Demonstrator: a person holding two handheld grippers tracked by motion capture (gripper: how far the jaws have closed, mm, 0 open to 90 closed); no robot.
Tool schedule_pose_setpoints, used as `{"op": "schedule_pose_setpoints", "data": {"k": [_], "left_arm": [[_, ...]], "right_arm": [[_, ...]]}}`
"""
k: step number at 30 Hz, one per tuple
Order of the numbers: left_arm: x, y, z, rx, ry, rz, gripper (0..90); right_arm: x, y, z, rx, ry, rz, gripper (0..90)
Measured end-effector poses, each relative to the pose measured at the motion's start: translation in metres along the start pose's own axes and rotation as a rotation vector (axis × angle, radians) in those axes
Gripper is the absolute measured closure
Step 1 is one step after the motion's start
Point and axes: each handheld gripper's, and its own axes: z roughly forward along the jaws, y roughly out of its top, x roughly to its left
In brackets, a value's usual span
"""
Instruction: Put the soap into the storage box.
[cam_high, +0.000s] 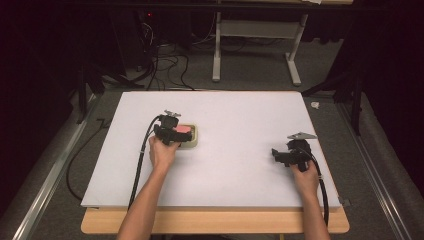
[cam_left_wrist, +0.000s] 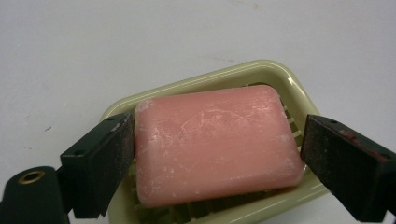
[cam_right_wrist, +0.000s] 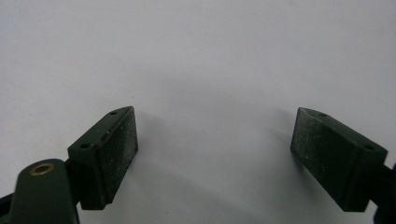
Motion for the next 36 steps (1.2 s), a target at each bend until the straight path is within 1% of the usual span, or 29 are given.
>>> {"op": "schedule_pose_setpoints", "data": {"k": [5, 10, 15, 19, 21, 24, 32, 33, 36], "left_arm": [[-0.001, 0.001, -0.005, -0.02, -0.004, 0.006, 10.6], [-0.001, 0.002, -0.013, -0.049, -0.009, 0.012, 10.9], [0.001, 0.003, -0.021, -0.067, -0.017, 0.025, 12.0], [0.002, 0.003, -0.028, -0.076, -0.031, 0.022, 13.8], [0.002, 0.002, -0.031, -0.089, -0.033, 0.024, 14.1], [0.003, -0.001, -0.035, -0.105, -0.038, 0.016, 14.4], [0.008, -0.007, -0.044, -0.116, -0.041, 0.008, 14.8], [0.009, -0.008, -0.045, -0.11, -0.042, 0.011, 14.9], [0.007, -0.009, -0.046, -0.097, -0.028, 0.04, 14.9]], "right_arm": [[0.0, 0.0, 0.0, 0.001, 0.0, 0.002, 15.4], [0.0, 0.0, 0.0, 0.001, 0.0, 0.002, 15.4], [0.0, 0.0, 0.0, 0.001, -0.001, 0.003, 15.4], [0.0, 0.0, 0.0, 0.001, 0.0, 0.003, 15.4], [0.0, 0.0, 0.0, 0.001, 0.0, 0.003, 15.4], [0.0, 0.0, 0.0, 0.001, -0.001, 0.003, 15.4], [0.0, 0.0, 0.0, 0.001, 0.0, 0.003, 15.4], [0.0, 0.0, 0.0, 0.002, -0.001, 0.003, 15.4], [0.0, 0.0, 0.0, 0.001, 0.0, 0.003, 15.4]]}}
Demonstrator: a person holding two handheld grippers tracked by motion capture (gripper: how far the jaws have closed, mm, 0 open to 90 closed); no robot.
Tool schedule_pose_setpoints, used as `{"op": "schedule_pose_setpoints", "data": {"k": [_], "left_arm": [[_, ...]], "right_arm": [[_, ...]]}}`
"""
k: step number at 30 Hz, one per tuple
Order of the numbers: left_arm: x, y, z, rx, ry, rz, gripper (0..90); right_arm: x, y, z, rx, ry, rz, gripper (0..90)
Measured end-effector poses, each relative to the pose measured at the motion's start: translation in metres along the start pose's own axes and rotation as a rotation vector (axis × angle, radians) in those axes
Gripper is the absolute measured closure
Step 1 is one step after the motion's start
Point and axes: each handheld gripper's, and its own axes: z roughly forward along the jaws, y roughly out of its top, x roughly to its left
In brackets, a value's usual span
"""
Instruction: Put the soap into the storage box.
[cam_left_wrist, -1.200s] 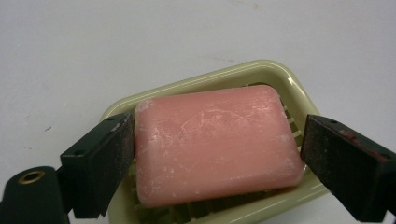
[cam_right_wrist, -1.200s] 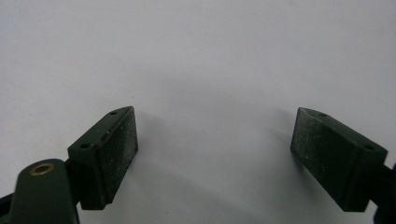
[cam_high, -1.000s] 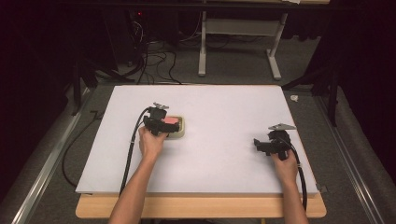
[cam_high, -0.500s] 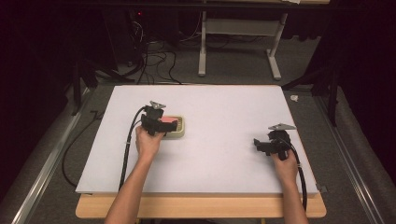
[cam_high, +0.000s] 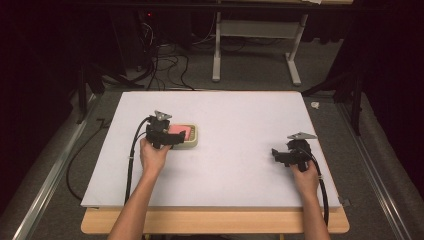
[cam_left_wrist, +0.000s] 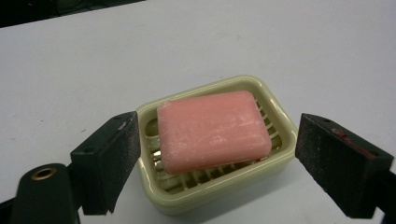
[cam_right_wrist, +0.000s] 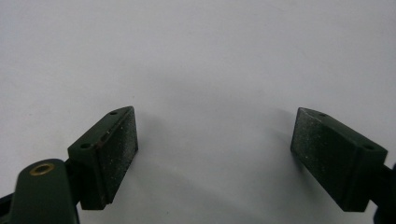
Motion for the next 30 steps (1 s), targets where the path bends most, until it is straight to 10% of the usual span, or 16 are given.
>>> {"op": "schedule_pose_setpoints", "data": {"k": [30], "left_arm": [[-0.003, -0.018, -0.028, -0.066, -0.043, -0.018, 15.2]], "right_arm": [[0.0, 0.0, 0.0, -0.001, -0.001, -0.001, 15.4]]}}
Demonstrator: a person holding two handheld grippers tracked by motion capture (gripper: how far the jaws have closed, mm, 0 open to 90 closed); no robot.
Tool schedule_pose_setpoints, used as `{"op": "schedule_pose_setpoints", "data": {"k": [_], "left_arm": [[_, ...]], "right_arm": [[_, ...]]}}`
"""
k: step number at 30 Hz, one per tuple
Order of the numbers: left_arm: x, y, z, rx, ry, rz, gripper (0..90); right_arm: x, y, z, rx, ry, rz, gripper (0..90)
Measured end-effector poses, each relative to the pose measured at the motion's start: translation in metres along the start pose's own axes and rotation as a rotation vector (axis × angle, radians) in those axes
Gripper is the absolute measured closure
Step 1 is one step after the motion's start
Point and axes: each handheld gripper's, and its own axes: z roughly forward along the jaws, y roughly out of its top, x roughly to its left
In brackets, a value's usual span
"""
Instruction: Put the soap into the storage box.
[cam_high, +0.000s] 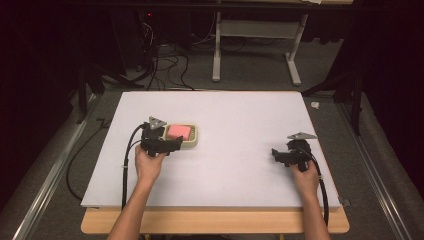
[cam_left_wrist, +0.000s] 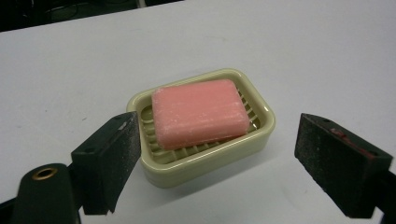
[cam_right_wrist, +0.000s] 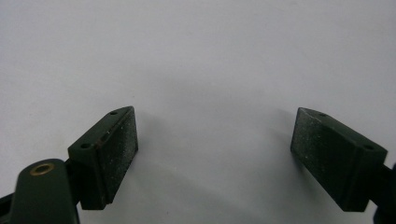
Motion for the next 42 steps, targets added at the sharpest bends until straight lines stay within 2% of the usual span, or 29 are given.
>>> {"op": "schedule_pose_setpoints", "data": {"k": [6, 24, 42], "left_arm": [[-0.002, -0.004, -0.004, 0.01, 0.001, 0.012, 15.2], [-0.015, -0.005, -0.016, -0.007, -0.046, 0.032, 15.4], [-0.03, -0.012, -0.019, -0.014, -0.091, 0.046, 15.4]], "right_arm": [[0.0, 0.0, 0.0, 0.0, 0.001, 0.0, 15.5], [0.0, 0.0, 0.0, 0.001, 0.002, 0.002, 15.5], [0.0, 0.0, 0.0, 0.0, 0.001, 0.0, 15.5]]}}
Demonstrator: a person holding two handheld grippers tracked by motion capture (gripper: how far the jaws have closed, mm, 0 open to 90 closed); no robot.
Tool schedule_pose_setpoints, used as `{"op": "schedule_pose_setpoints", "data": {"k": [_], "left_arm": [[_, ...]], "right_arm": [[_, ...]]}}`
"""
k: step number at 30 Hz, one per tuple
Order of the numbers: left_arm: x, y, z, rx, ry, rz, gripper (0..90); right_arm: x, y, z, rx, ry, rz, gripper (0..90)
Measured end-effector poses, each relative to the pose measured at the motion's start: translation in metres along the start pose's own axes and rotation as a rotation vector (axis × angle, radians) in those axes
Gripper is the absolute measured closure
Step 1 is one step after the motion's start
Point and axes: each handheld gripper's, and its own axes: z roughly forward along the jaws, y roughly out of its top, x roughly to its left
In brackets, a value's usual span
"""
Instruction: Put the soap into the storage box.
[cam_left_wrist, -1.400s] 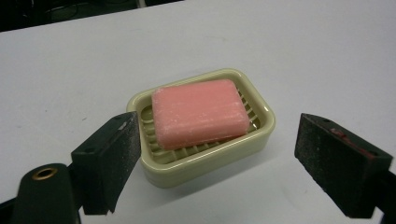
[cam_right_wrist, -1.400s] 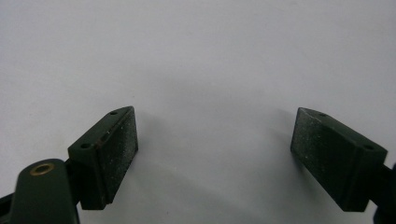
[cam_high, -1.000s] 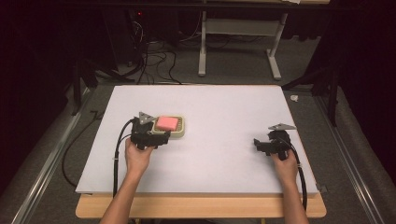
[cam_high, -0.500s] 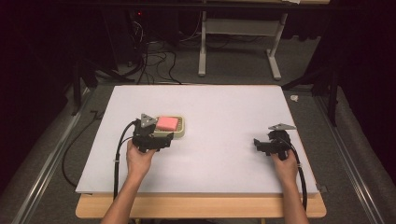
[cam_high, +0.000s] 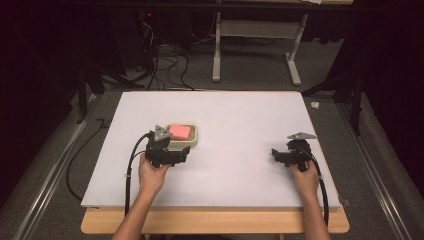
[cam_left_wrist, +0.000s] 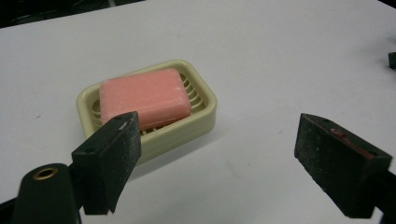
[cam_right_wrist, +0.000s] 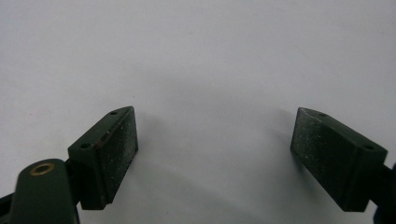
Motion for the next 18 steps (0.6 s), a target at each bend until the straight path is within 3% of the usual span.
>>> {"op": "schedule_pose_setpoints", "data": {"k": [7, 18], "left_arm": [[-0.007, -0.001, 0.0, 0.0, -0.01, 0.025, 15.4], [-0.014, -0.007, 0.004, 0.006, -0.029, 0.029, 15.3]], "right_arm": [[0.0, 0.0, 0.0, 0.0, 0.0, 0.001, 15.5], [0.0, 0.0, 0.0, 0.0, -0.001, 0.0, 15.5]]}}
